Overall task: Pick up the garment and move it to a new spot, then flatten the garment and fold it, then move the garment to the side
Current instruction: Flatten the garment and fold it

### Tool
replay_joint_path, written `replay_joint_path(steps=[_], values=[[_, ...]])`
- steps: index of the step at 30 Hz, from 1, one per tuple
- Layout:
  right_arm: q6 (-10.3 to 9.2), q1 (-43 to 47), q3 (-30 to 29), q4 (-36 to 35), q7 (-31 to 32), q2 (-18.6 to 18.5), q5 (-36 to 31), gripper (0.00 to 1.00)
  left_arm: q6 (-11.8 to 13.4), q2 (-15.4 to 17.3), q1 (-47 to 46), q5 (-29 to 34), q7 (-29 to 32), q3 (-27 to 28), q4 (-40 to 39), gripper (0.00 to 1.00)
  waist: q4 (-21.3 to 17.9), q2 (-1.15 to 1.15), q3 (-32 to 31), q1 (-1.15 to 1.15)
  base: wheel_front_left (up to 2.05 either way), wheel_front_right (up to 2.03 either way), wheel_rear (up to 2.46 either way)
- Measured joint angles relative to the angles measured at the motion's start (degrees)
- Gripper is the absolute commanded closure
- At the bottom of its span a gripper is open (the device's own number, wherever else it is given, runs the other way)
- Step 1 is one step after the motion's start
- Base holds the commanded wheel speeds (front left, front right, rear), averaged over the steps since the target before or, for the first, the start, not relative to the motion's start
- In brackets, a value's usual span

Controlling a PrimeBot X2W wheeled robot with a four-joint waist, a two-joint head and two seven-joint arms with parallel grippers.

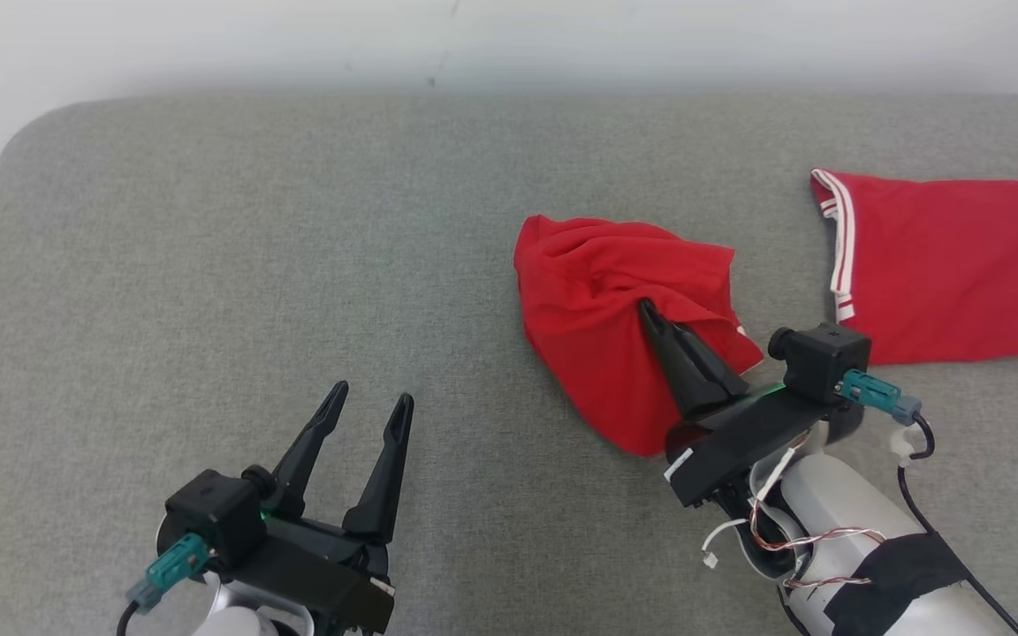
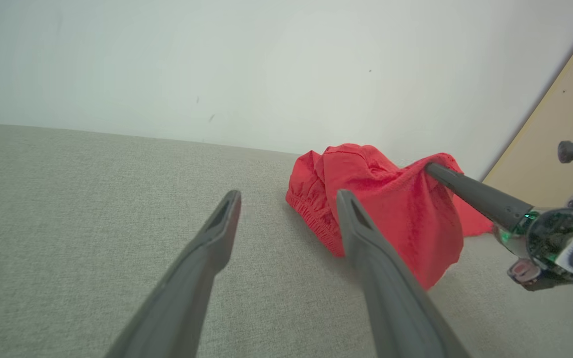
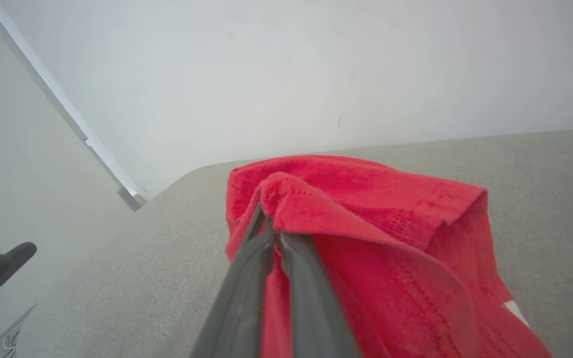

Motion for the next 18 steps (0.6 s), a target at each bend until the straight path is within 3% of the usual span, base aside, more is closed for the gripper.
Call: replay_joint_path(steps=[11,18], values=[[0.00,-4.91,6.70,-12.87,-1.00,-1.12,3.49,1.00,0.26,-0.53,2.07,0.00,0.00,0.96,-0.13,0.00,-2.84,0.00,-2.55,0.00,0.00,0.00,0.00],[0.01,-11.51,7.01,-18.80,-1.20,-0.86,7.80,1.00,0.52,-1.86,1.99,0.10,0.00,0.49,-0.08,0.00,-3.43,-0.01,-2.97,0.00,0.00,0.00,0.00]])
